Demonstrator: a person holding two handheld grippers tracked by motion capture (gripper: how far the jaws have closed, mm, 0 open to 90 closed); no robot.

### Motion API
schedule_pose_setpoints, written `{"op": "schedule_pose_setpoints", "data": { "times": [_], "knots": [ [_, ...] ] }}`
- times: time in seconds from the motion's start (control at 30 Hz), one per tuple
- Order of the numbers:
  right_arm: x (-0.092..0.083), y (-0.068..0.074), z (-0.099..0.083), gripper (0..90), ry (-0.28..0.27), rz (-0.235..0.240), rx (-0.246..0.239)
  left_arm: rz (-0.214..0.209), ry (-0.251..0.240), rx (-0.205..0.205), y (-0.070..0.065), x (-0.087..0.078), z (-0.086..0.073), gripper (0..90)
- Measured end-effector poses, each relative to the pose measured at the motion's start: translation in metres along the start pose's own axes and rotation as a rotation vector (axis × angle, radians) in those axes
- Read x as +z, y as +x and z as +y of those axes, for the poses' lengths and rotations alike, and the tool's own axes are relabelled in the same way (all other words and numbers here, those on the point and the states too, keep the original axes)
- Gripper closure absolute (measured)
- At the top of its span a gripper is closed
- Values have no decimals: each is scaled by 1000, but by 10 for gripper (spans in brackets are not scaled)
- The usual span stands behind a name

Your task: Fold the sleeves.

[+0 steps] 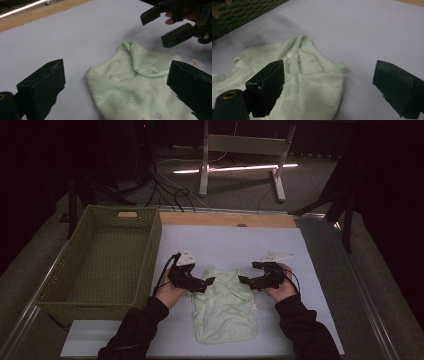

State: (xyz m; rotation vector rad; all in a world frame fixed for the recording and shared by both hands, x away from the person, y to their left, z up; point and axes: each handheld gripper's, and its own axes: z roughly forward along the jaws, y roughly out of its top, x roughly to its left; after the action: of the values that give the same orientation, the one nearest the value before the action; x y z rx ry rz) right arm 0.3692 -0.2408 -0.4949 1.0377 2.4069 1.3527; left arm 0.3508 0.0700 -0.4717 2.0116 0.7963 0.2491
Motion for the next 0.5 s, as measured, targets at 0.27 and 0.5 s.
{"op": "schedule_pose_setpoints", "data": {
  "times": [0.27,0.5],
  "knots": [
    [12,-9,-5,144,26,-9,15,-2,23,-35,14,13,-5,58],
    [21,-13,-8,239,71,-7,47,-3,36,-53,19,24,-13,154]
  ]
}}
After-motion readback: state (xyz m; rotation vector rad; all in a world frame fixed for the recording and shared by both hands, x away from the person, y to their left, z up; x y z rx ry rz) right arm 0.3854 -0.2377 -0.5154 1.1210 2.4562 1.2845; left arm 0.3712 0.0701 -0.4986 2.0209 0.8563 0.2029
